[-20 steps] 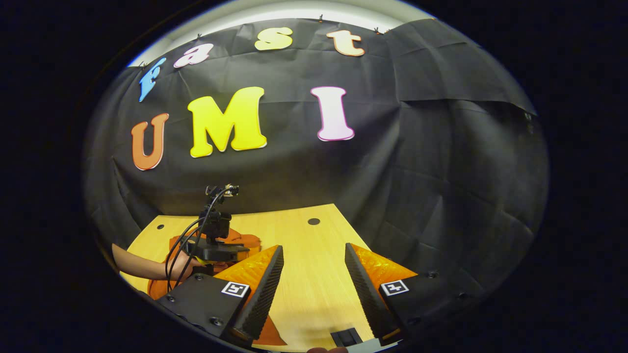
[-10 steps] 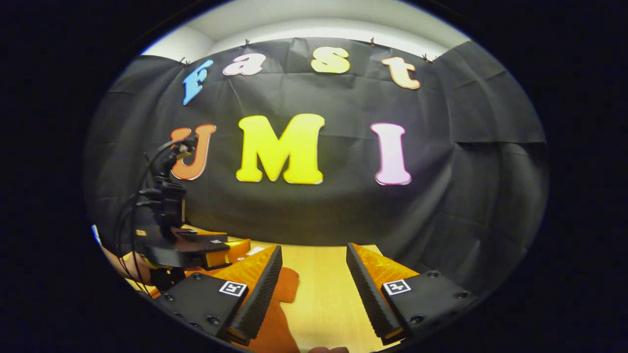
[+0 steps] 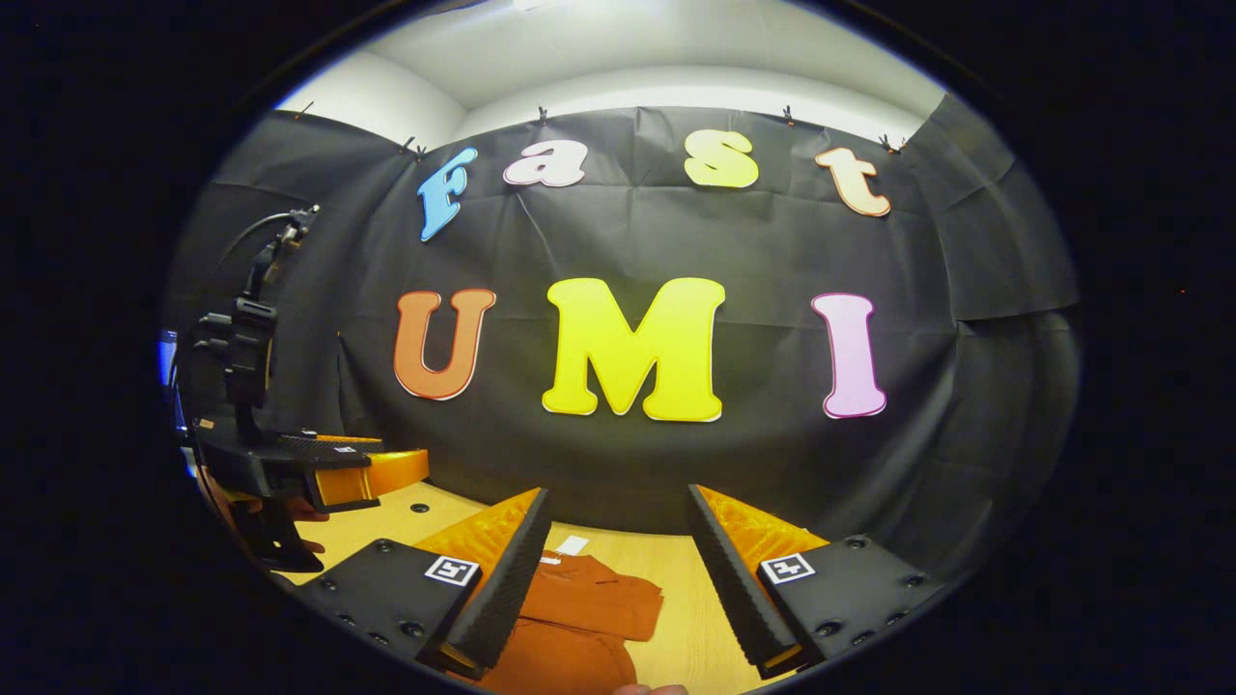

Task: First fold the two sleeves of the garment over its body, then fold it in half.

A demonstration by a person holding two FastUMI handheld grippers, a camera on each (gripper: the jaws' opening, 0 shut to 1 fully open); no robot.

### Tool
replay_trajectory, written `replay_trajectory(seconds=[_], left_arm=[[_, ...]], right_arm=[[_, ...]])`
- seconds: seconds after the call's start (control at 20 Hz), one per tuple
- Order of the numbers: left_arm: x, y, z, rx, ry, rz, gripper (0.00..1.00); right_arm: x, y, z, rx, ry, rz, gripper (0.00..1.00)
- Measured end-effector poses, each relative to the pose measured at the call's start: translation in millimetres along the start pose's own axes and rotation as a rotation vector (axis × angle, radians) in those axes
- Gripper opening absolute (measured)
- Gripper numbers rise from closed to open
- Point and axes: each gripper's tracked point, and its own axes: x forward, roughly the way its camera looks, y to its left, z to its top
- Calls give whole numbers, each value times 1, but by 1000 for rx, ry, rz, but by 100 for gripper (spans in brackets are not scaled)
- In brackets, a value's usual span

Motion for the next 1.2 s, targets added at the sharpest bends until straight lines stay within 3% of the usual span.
replay_trajectory(seconds=[0.3,0.35,0.4,0.5,0.65,0.8,1.0,1.15,1.2], left_arm=[[-22,34,-16,1,32,3,92],[-24,37,-24,-15,59,-13,100],[-29,42,-35,-34,93,-29,92],[-38,57,-58,-69,157,-51,92],[-56,88,-113,-89,314,-72,92],[-95,122,-190,-121,562,-109,92],[-160,168,-262,-250,785,-23,93],[-213,172,-294,-292,912,-47,93],[-210,177,-318,-290,952,-50,93]], right_arm=[[0,14,-24,9,75,44,90],[-1,15,-29,16,94,54,89],[-2,15,-36,28,115,62,90],[-5,12,-52,55,166,79,90],[-15,-1,-99,93,294,105,90],[-40,-22,-163,156,473,103,90],[-88,-56,-254,186,686,38,90],[-123,-61,-303,229,817,6,90],[-134,-60,-319,239,849,1,90]])
